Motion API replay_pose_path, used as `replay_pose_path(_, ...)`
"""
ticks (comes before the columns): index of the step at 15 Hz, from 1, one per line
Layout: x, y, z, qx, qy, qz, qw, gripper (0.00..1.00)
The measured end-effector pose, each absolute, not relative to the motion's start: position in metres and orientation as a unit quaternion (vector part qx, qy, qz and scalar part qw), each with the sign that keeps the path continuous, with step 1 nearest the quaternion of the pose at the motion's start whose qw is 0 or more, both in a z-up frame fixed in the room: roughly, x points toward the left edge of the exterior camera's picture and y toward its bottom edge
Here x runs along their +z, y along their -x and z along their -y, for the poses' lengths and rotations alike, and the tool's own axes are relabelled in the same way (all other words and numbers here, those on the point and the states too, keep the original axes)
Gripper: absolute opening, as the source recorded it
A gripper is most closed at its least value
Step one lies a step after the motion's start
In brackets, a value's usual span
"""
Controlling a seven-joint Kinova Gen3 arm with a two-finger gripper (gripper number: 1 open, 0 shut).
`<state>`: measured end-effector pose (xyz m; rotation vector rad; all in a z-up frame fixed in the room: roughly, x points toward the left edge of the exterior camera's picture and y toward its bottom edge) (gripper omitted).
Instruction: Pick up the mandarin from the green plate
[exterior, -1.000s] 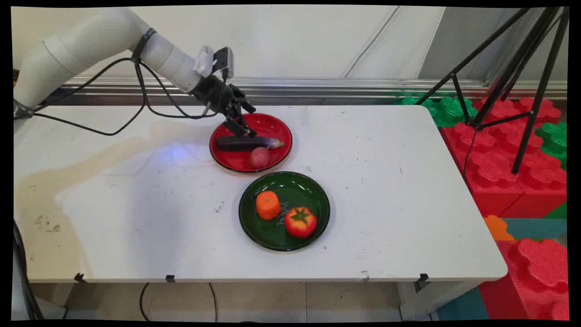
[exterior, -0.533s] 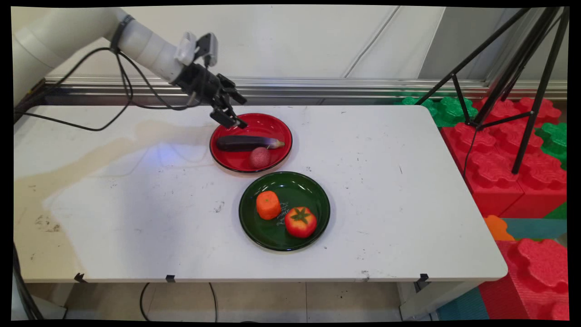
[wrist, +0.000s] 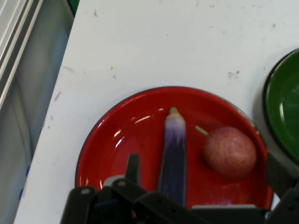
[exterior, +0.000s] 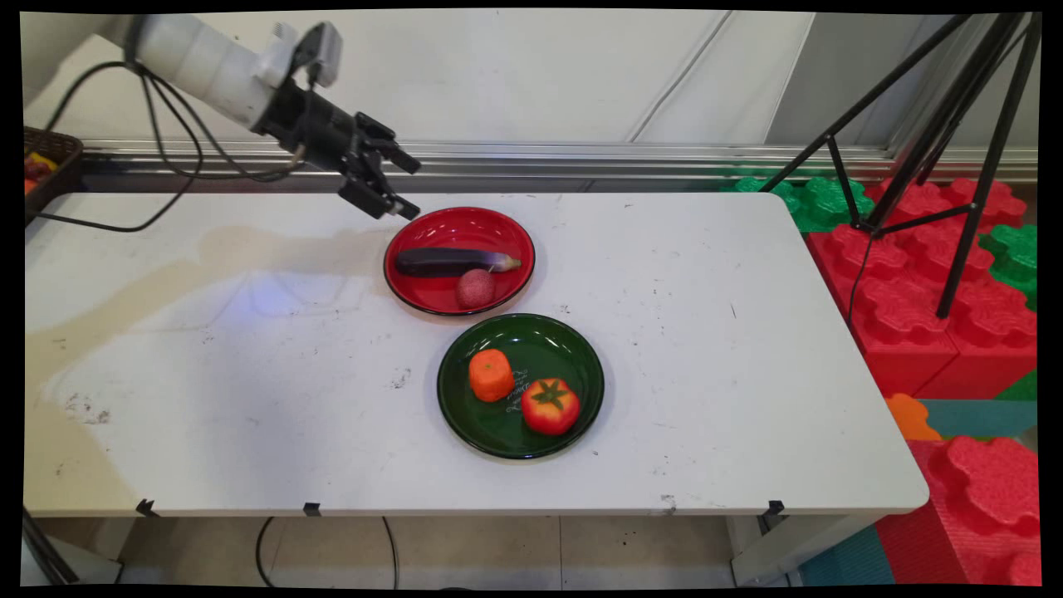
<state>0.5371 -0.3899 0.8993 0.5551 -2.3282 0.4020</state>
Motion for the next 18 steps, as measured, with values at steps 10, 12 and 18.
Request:
replay_pose_path(10, 0.944, -0.581, 0.325, 0.150, -0.209, 0.891, 0.375, 1.00)
replay_pose_path(12, 0.948, -0.586, 0.318, 0.149, -0.208, 0.890, 0.377, 1.00)
replay_pose_path(18, 0.962, -0.600, 0.298, 0.146, -0.201, 0.890, 0.382, 1.00)
